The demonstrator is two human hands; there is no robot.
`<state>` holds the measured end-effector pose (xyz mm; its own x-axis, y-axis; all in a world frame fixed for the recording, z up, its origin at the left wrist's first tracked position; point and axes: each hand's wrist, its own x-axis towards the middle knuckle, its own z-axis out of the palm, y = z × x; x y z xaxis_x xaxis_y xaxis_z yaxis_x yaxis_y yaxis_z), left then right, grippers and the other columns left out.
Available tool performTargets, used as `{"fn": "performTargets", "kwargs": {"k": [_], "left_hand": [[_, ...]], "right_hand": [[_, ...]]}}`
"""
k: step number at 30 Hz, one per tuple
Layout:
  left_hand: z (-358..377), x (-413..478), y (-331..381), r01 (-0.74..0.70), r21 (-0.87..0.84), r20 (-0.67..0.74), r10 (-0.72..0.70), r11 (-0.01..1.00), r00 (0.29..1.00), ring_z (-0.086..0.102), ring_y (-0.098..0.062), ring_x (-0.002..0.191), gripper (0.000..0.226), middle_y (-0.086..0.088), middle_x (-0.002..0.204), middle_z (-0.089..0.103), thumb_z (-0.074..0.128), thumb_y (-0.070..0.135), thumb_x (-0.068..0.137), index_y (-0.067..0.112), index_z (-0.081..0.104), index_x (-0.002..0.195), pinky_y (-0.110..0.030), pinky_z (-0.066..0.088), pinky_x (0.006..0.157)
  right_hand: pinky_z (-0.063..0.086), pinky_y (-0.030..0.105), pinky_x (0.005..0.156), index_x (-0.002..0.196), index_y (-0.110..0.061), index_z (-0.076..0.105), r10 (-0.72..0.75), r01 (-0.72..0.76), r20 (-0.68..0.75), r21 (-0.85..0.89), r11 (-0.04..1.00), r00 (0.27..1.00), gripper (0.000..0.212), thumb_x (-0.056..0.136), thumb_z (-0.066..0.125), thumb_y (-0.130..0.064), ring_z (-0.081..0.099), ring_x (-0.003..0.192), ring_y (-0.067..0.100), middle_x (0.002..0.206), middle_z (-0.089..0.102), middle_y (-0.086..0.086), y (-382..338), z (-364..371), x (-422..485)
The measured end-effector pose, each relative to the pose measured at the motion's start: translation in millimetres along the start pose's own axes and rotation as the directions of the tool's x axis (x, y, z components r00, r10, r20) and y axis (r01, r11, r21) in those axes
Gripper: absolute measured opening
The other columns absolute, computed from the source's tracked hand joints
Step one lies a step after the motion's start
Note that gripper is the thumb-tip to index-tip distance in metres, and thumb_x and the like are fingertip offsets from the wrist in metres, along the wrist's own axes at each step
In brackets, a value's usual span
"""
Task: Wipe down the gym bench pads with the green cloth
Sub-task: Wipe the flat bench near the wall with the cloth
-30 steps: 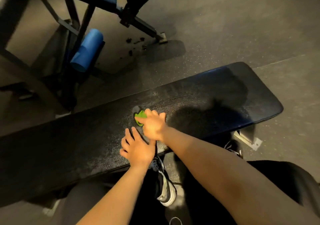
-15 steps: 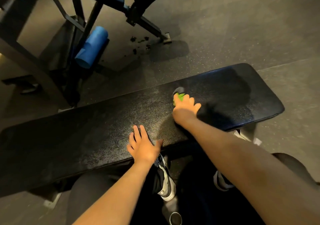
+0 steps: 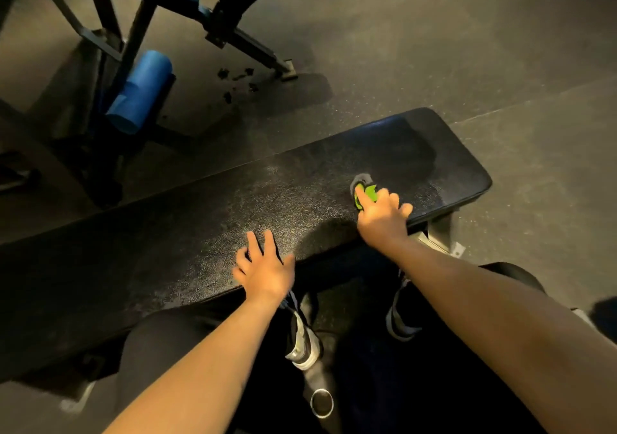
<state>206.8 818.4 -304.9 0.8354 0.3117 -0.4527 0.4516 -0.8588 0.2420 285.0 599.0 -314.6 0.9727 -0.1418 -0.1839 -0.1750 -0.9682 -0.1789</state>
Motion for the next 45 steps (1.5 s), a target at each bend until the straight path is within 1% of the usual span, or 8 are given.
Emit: {"fn": "performTargets", "kwargs": {"k": [2,6,10,16,25,31,38,45], "left_hand": [[0.8,0.1,9.8,0.005,0.017,-0.013,-0.005,1.0,1.0,0.002,-0.034,0.148,0.07,0.001,0.168,-0.006,0.038,0.062,0.098,0.036,0.012,0.158,-0.051,0.008,0.119],[5.6,-1.5,45.6,-0.134,0.027,-0.047,0.135,0.991,0.99,0.009,-0.03,0.148,0.065,0.004,0.168,0.005,0.043,0.052,0.1,0.034,0.019,0.157,-0.048,0.014,0.118],[21.5,-3.8,85.6,-0.24,0.024,-0.061,0.241,0.97,0.968,0.013,-0.03,0.147,0.067,0.004,0.168,0.007,0.048,0.039,0.1,0.026,0.018,0.158,-0.046,0.016,0.117],[51.7,-5.3,146.6,-0.403,0.123,0.022,0.404,0.907,0.915,0.004,-0.032,0.148,0.065,0.006,0.168,-0.002,0.042,0.058,0.099,0.041,0.018,0.157,-0.051,0.009,0.116],[72.7,-6.3,192.7,-0.369,0.159,0.008,0.373,0.916,0.928,0.006,-0.033,0.145,0.061,0.005,0.168,-0.002,0.043,0.057,0.099,0.05,0.018,0.154,-0.054,0.011,0.114],[75.1,-14.3,218.1,-0.487,0.179,0.018,0.492,0.855,0.87,0.014,-0.027,0.144,0.063,0.002,0.167,0.008,0.047,0.025,0.098,0.037,0.026,0.156,-0.049,0.015,0.116],[89.2,-18.8,250.6,-0.552,0.225,0.039,0.559,0.803,0.828,0.016,-0.027,0.145,0.056,0.006,0.168,0.007,0.041,0.036,0.104,0.041,0.023,0.156,-0.047,0.019,0.115],[95.3,-10.0,249.3,-0.554,0.29,0.037,0.57,0.78,0.821,0.02,-0.023,0.138,0.054,0.009,0.167,0.004,0.036,0.033,0.106,0.047,0.018,0.155,-0.043,0.018,0.111]], "right_hand": [[0.031,0.047,0.093,0.145,-0.035,0.034,0.056,-0.056,0.014,0.029,0.998,0.998,0.059,0.089,0.047,-0.022,0.039,0.113,0.033,0.124,0.041,0.011,-13.2,1.1,-9.5],[0.027,0.048,0.095,0.148,-0.034,0.036,-0.36,0.36,0.129,0.026,0.933,0.924,0.055,0.094,0.044,-0.03,0.034,0.121,0.033,0.136,0.042,0.013,-42.1,21.9,-40.1],[0.025,0.051,0.096,0.15,-0.04,0.032,-0.456,0.462,0.094,-0.061,0.885,0.885,0.053,0.097,0.037,-0.037,0.033,0.122,0.032,0.137,0.043,0.011,-2.5,10.2,-24.3],[0.026,0.049,0.097,0.151,-0.045,0.024,-0.175,0.174,-0.001,-0.081,0.981,0.985,0.056,0.098,0.038,-0.034,0.032,0.121,0.029,0.141,0.035,0.005,96.0,-14.0,8.7],[0.029,0.055,0.104,0.141,-0.041,0.04,0.297,-0.287,-0.043,0.162,0.944,0.954,0.056,0.089,0.044,-0.019,0.032,0.121,0.035,0.137,0.035,0.008,164.3,-35.4,44.9],[0.041,0.042,0.081,0.144,-0.03,0.047,-0.11,0.148,-0.156,0.262,0.953,0.982,0.059,0.086,0.048,-0.021,0.046,0.103,0.034,0.12,0.049,0.009,123.2,-3.0,0.0],[0.046,0.045,0.084,0.149,-0.028,0.041,0.107,-0.003,-0.258,0.374,0.928,0.96,0.06,0.09,0.044,-0.016,0.047,0.1,0.032,0.119,0.048,0.011,173.0,-4.3,15.2],[0.033,0.038,0.109,0.154,-0.016,0.029,0.601,-0.413,0.013,0.739,0.532,0.799,0.051,0.104,0.039,-0.019,0.042,0.128,0.038,0.148,0.029,0.02,219.1,-21.4,65.9]]}}
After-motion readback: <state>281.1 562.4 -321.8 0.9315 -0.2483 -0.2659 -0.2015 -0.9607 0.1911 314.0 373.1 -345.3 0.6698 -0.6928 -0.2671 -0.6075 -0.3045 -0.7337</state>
